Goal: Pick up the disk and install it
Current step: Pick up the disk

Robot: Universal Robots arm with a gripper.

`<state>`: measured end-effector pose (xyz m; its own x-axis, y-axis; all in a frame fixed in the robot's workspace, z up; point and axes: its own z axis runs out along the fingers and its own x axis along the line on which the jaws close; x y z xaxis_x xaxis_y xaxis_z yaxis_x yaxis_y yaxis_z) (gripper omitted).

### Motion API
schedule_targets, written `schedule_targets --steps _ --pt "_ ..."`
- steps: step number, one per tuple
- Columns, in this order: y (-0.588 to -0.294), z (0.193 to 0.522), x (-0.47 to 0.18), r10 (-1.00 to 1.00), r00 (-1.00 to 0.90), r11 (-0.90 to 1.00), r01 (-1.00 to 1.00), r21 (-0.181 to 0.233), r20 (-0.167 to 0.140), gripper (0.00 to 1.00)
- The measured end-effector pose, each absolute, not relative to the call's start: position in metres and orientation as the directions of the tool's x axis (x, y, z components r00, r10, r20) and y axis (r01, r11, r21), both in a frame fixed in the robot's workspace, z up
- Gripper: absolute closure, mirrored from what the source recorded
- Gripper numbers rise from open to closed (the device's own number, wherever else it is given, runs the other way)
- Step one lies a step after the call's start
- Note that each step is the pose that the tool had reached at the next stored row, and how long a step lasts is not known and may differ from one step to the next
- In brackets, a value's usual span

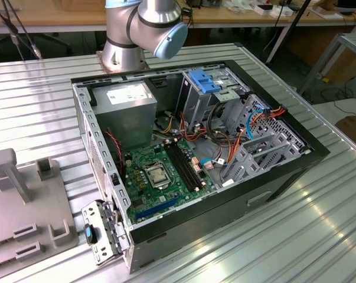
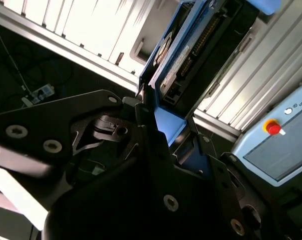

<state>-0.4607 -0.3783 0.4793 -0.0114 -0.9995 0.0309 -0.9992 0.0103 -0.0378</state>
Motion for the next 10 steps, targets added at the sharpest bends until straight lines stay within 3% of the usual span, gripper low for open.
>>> schedule_targets --steps 10 --pt "-0.378 0.508 -0.461 -0.999 -0.011 0.010 -0.999 -0.038 0.031 0.63"
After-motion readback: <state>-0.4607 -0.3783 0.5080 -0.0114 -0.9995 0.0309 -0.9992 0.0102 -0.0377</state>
